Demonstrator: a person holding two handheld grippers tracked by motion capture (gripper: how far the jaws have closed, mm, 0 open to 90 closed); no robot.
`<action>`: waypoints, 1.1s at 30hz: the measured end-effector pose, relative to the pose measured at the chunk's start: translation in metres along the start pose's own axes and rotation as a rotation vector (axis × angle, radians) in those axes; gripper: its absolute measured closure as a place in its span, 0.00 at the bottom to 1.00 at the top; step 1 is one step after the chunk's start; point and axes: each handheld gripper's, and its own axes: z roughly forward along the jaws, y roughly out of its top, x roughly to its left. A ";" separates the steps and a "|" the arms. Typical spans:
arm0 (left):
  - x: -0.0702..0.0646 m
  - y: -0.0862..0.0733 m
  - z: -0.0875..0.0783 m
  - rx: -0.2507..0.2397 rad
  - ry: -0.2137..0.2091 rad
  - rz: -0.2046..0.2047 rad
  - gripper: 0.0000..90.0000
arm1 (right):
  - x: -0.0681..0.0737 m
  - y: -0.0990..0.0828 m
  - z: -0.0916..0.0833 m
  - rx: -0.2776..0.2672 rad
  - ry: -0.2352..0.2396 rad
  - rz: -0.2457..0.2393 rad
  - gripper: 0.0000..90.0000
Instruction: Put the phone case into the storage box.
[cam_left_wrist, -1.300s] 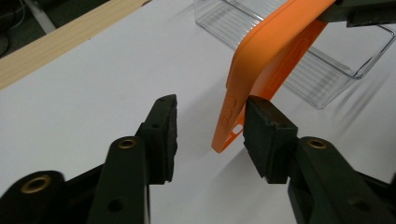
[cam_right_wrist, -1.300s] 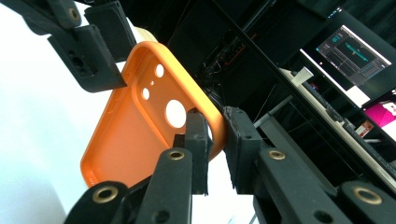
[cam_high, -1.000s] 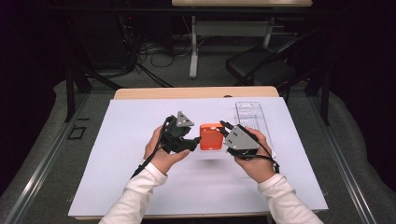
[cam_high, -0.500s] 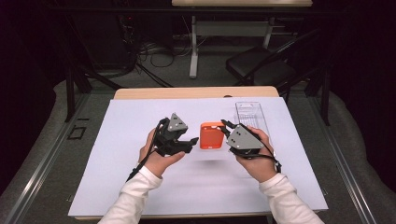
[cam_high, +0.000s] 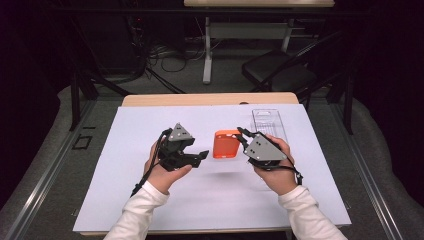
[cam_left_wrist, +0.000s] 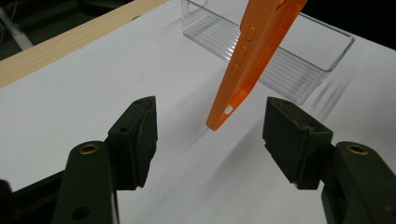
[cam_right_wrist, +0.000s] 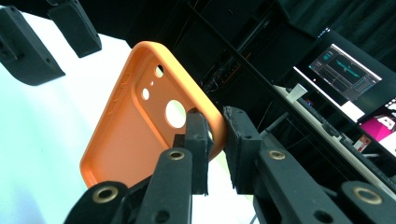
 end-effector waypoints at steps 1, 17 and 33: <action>0.001 -0.001 -0.001 -0.005 -0.004 -0.008 0.39 | 0.000 0.000 0.000 -0.001 -0.002 0.000 0.89; 0.005 -0.006 -0.003 -0.042 -0.074 -0.044 0.34 | -0.002 -0.007 -0.004 -0.004 -0.008 -0.004 0.89; 0.018 -0.011 -0.008 -0.065 -0.112 -0.110 0.24 | -0.018 -0.013 -0.013 -0.010 -0.049 -0.005 0.89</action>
